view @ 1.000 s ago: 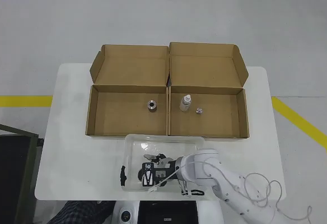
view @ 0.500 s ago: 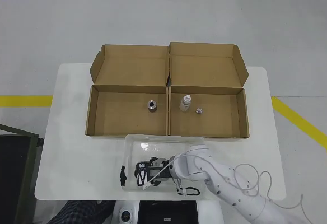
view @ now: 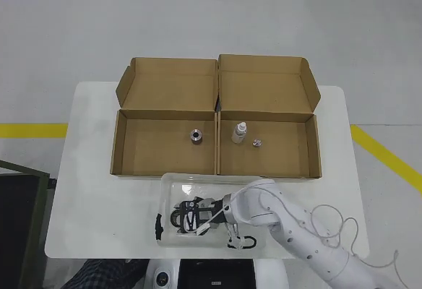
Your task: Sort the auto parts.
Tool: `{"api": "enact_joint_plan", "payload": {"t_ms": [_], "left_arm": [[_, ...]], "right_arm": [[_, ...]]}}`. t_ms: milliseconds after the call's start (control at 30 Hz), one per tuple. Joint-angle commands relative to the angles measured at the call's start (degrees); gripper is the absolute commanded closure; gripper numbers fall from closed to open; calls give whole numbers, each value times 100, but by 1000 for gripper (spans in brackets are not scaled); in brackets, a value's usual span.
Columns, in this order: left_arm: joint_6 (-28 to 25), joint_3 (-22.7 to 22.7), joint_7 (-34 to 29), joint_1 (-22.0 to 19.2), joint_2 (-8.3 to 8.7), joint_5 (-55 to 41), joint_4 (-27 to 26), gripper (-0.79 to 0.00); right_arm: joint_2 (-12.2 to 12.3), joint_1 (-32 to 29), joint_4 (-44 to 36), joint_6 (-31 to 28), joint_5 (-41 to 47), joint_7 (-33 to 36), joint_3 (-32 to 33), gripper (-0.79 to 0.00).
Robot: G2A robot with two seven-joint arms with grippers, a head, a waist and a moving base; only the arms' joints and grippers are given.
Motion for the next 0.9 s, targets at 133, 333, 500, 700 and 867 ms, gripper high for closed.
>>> {"api": "enact_joint_plan", "payload": {"t_ms": [133, 333, 500, 700, 867], "left_arm": [[0, 0, 0, 0, 0, 0, 0, -785], [0, 0, 0, 0, 0, 0, 0, -785], [0, 0, 0, 0, 0, 0, 0, -785], [0, 0, 0, 0, 0, 0, 0, -785], [0, 0, 0, 0, 0, 0, 0, -785]], "right_arm": [[118, -173, -268, -199, 185, -234, 352, 0], [212, -391, -367, -243, 825, -711, 770, 0], [275, -489, -461, -252, 1009, -826, 993, 0], [313, -660, -390, -231, 1843, -1309, 1212, 0], [352, -682, -412, -149, 2210, -1338, 1397, 0]]}}
